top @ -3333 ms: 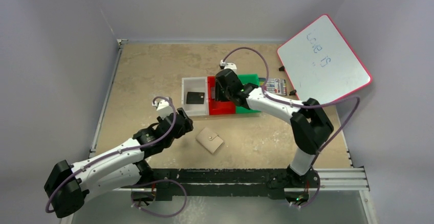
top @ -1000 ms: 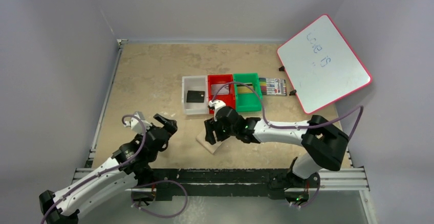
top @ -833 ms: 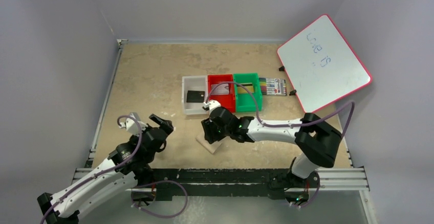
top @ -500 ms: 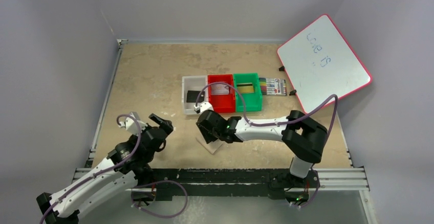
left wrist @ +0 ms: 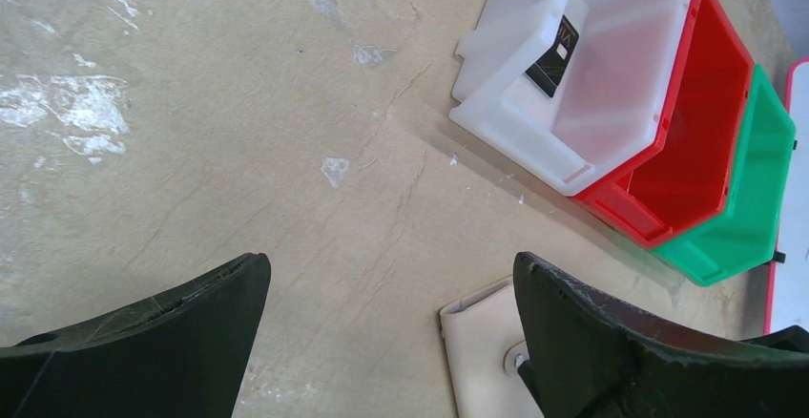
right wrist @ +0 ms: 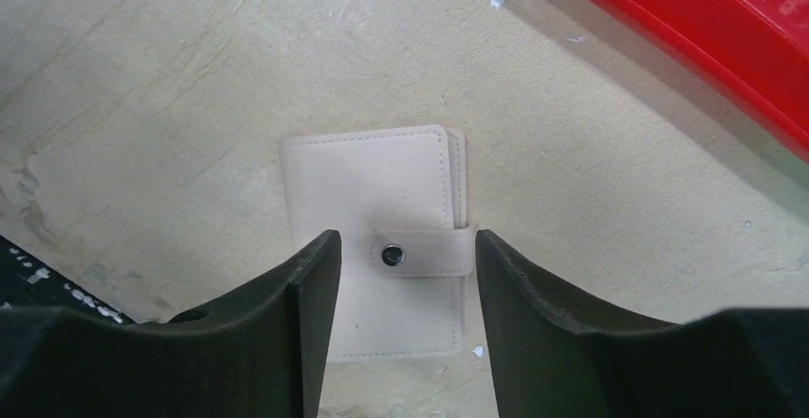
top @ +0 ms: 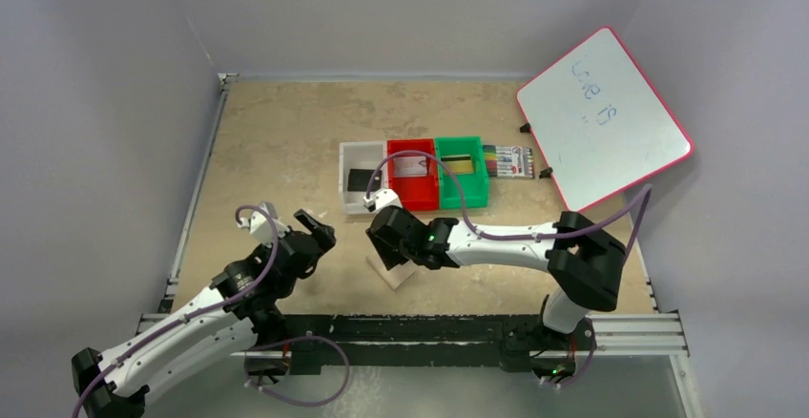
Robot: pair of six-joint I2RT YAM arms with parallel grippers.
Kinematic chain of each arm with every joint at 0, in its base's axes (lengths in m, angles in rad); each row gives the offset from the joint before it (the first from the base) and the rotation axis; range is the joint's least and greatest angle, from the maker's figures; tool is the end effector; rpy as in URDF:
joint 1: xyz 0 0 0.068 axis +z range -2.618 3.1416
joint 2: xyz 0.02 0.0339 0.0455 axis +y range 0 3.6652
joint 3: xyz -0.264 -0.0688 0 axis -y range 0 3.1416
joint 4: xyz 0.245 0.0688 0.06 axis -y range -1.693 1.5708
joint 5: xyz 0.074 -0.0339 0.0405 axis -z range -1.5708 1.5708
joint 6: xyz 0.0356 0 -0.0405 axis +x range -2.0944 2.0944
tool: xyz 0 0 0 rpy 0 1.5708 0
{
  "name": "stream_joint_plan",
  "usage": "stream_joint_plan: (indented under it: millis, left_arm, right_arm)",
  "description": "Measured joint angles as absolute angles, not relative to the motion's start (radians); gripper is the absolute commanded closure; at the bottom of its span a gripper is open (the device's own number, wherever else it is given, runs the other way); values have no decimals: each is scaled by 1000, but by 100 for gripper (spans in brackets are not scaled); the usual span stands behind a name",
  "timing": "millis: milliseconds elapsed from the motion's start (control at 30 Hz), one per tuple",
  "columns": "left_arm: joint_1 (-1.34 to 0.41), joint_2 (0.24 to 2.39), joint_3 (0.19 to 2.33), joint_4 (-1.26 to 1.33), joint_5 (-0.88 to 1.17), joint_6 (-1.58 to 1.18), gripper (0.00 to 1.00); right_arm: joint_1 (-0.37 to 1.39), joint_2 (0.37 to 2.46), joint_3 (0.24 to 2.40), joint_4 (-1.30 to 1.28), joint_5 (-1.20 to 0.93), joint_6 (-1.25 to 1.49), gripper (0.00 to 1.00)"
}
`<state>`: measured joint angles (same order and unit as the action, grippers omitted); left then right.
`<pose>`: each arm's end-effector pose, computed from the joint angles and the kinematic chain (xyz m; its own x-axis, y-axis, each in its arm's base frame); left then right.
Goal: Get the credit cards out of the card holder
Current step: Open the card holder at the center of the board.
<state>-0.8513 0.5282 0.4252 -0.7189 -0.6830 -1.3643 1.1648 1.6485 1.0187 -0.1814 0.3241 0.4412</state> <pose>0.0901 -0.0687 0.2066 -0.3928 -0.7037 -0.5920 -0.4109 0.7103 -0.5716 0.1479 0.3153 0.2028 -0.5939 -0.3565 -0.7213 -0.5869 0.8052 0.0853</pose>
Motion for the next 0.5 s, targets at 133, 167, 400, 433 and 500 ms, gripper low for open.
stream_joint_plan:
  millis: [133,167,400,433,500]
  left_arm:
    - [-851,523,402,-685,-668,-1360,9]
    - [-851,522,395,-675,-660,-1356,10]
    - [-851,525,379,-625,-626,-1321,13]
    - [-851,530,379,-616,-621,-1318,14]
    - [-851,546,379,-598,-608,-1314,15]
  right_arm:
    - [1165,1665,1021,-186,324,440,47]
    - [1165,1677,1022,-187,324,440,47]
    - [1165,1698,1022,-193,315,444,50]
    - [1165,1700,1022,-195,316,446,52]
    - [1166,1710,1022,-196,318,453,55]
